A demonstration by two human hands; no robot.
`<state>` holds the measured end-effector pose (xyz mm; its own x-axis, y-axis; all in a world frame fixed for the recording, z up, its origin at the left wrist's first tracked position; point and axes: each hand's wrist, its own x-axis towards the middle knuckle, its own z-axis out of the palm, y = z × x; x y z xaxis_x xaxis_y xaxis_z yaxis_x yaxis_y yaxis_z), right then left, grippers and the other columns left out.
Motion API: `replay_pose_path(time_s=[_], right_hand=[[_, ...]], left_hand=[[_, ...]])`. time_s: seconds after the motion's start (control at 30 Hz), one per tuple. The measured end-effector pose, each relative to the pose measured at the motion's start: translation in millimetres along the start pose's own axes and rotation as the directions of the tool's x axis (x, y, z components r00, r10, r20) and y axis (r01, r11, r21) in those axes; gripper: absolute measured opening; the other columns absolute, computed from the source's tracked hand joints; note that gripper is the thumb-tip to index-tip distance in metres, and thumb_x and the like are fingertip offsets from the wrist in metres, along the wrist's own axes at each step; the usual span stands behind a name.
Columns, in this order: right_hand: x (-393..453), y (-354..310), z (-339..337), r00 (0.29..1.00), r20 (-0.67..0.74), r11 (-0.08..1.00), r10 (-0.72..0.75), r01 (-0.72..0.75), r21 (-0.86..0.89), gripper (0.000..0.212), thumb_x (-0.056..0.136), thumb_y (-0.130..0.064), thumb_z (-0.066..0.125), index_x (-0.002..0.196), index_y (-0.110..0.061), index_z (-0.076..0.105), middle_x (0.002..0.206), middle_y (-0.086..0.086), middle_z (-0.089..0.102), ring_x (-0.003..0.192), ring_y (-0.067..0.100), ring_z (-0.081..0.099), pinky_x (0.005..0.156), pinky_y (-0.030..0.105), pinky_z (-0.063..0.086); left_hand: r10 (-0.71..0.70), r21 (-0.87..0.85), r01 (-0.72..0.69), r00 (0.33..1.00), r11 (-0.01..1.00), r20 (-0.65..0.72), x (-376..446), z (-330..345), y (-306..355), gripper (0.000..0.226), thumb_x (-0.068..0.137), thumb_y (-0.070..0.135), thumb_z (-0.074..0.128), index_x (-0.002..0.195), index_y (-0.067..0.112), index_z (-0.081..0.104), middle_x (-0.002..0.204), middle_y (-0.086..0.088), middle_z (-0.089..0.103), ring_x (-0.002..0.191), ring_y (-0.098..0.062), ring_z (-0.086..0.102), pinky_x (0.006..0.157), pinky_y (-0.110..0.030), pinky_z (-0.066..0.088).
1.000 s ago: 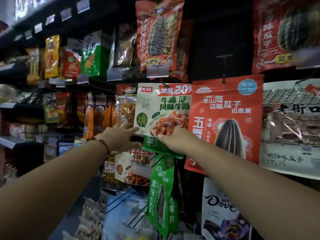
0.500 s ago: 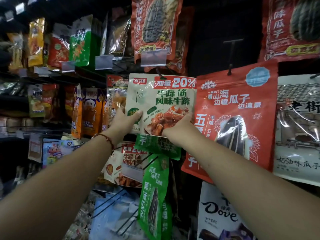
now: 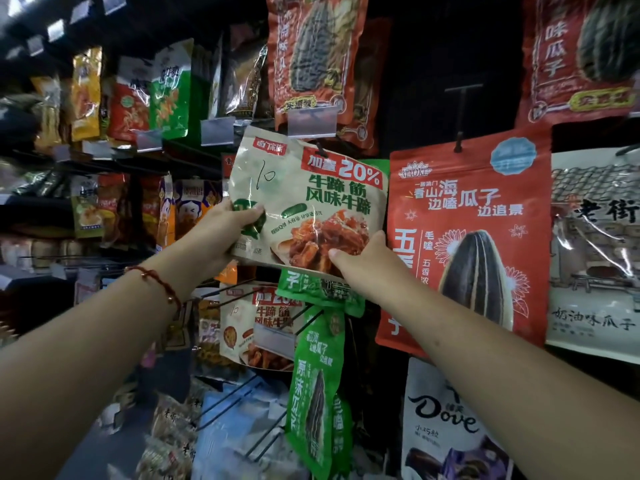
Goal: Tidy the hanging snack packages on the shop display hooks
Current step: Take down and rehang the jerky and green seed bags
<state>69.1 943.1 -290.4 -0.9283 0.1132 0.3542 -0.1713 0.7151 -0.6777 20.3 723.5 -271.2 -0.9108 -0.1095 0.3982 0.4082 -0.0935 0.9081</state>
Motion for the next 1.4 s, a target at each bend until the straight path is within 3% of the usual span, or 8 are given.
replay_pose_path(time_s=[0.1,0.2,0.3,0.47,0.7,0.83,0.93,1.4], right_hand=[[-7.2,-0.8,-3.7,0.998,-0.021,0.998,-0.05,0.051,0.027,0.093,0.093,-0.063,0.051,0.158,-0.013,0.006,0.155,0.009,0.038,0.129,0.03,0.05,0.096,0.04,0.046],[-13.0,-0.6,-11.6,0.993,-0.079,0.962,-0.083,0.101,0.252,0.072,0.087,-0.06,0.062,0.139,-0.015,0.041,0.127,0.0,0.058,0.102,0.019,0.059,0.071,0.029,0.046],[-19.3,2.6,-18.3,0.997,-0.054,0.868,-0.058,0.077,0.491,0.051,0.082,-0.052,0.073,0.118,-0.018,0.062,0.107,-0.003,0.071,0.092,0.018,0.068,0.078,0.037,0.056],[-53.6,18.7,-17.3,0.985,0.147,0.693,-0.09,-0.044,0.72,0.028,0.08,-0.032,0.081,0.102,-0.02,0.068,0.088,-0.001,0.079,0.081,0.019,0.076,0.078,0.037,0.061],[-110.9,80.5,17.0,0.954,0.299,0.75,-0.022,-0.182,0.636,0.038,0.078,-0.026,0.083,0.111,-0.026,0.066,0.097,-0.003,0.078,0.09,0.019,0.075,0.087,0.042,0.059],[-135.3,104.6,36.3,0.959,0.285,0.827,0.003,-0.162,0.538,0.024,0.083,-0.027,0.078,0.105,-0.03,0.067,0.095,-0.011,0.078,0.089,0.011,0.074,0.09,0.037,0.057],[-151.8,116.8,53.2,0.954,0.3,0.857,0.011,-0.163,0.488,0.02,0.087,-0.03,0.074,0.106,-0.032,0.066,0.095,-0.015,0.076,0.09,0.004,0.072,0.083,0.027,0.054],[-167.3,161.3,128.8,0.93,0.357,0.844,0.088,-0.259,0.469,0.023,0.089,-0.034,0.071,0.111,-0.029,0.065,0.094,-0.012,0.077,0.085,0.006,0.074,0.075,0.025,0.056]], left_hand=[[0.034,-0.004,-0.034,0.999,0.999,-0.02,-11.9,-3.7,15.2,0.026,0.097,0.015,0.063,0.122,0.014,0.06,0.111,-0.012,0.071,0.085,-0.024,0.073,0.066,-0.039,0.06],[0.033,-0.008,-0.034,0.999,0.999,-0.032,-24.9,-12.4,26.3,0.023,0.096,0.013,0.062,0.119,0.014,0.06,0.111,-0.012,0.072,0.083,-0.023,0.075,0.063,-0.037,0.06],[-0.02,-0.02,0.019,0.999,1.0,-0.029,-47.2,-21.3,27.0,0.024,0.096,0.015,0.061,0.119,0.012,0.059,0.113,-0.014,0.071,0.079,-0.022,0.074,0.062,-0.035,0.059],[-0.099,-0.088,0.096,0.995,0.991,-0.033,-103.6,-22.6,-11.0,0.019,0.098,0.017,0.059,0.116,0.012,0.058,0.089,-0.009,0.076,0.07,-0.023,0.073,0.059,-0.037,0.061],[-0.241,-0.144,0.244,0.97,0.959,0.041,-186.2,-5.9,-92.3,0.026,0.091,0.029,0.065,0.113,0.015,0.061,0.09,-0.006,0.078,0.08,-0.025,0.074,0.069,-0.04,0.059],[-0.237,0.095,0.222,0.95,0.97,0.205,-225.3,-2.6,-118.0,0.052,0.081,0.033,0.079,0.124,0.013,0.059,0.105,0.0,0.077,0.1,-0.017,0.073,0.088,-0.032,0.055],[-0.266,0.066,0.259,0.95,0.964,0.164,-242.9,-4.7,-137.7,0.044,0.082,0.018,0.079,0.12,0.007,0.061,0.104,-0.004,0.077,0.094,-0.015,0.074,0.071,-0.016,0.056],[-0.304,0.048,0.303,0.953,0.952,0.008,-247.1,-39.3,-217.1,0.048,0.074,0.009,0.083,0.116,0.013,0.062,0.103,-0.006,0.077,0.097,-0.026,0.074,0.088,-0.044,0.058]])
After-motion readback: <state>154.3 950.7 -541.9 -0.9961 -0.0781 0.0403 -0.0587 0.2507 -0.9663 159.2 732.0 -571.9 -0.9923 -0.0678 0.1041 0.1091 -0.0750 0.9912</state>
